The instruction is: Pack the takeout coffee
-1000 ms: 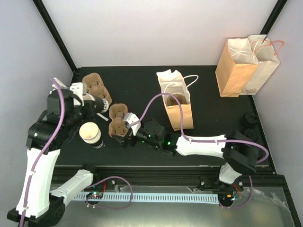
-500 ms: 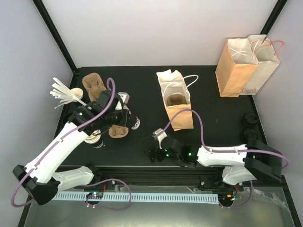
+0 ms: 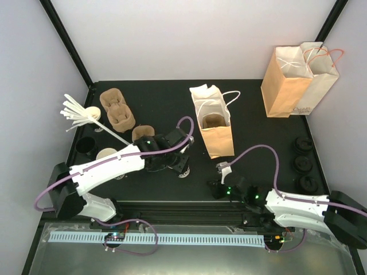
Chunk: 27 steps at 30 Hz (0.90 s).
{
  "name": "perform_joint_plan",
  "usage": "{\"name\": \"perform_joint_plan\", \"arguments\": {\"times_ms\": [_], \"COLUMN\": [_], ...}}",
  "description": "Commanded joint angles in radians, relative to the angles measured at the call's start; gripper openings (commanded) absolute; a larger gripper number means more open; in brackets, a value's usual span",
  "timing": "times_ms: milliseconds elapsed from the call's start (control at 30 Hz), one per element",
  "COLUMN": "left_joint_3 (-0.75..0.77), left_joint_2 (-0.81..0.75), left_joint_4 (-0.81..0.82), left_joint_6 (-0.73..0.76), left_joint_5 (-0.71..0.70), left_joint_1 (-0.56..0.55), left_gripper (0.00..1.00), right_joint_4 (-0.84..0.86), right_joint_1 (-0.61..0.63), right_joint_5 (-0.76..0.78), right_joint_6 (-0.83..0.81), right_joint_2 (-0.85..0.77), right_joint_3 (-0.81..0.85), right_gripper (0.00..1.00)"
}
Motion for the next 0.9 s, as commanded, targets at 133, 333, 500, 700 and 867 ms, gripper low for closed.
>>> {"name": "perform_joint_plan", "arguments": {"times_ms": [133,333,500,700,867], "left_joint_3": [0.073,0.083,0.090,0.117,0.157], "left_joint_2": [0.075,0.134,0.177,0.227,0.293], "left_joint_4": [0.034,0.030,0.027,0.010,-0.024], "left_joint_6": [0.001,0.001,-0.019,-0.034,-0.047], "left_joint_5": [-0.096,-0.134,-0.159,-0.204,-0.267], "left_joint_1": [-0.107,-0.164,-0.202,-0.253,-0.300], "left_gripper": [0.02,0.02,0.02,0.01,0.02], "right_joint_4": [0.140,0.247,0.342,0.511,0.601], "right_joint_1": [-0.322,-0.563,-0.663,-0.743,-0.753], "right_joint_5": [-0.268,-0.484,-0.609,-0.693,-0.696], "right_joint_6": [0.093,0.083,0.077,0.115,0.136], "right_joint_2": [-0.108,-0.019,0.130,0.318,0.473], "right_joint_3": [-0.141,-0.100,-0.032,0.004,0.064], "right_gripper": [0.01,0.01,0.01,0.01,0.01]}}
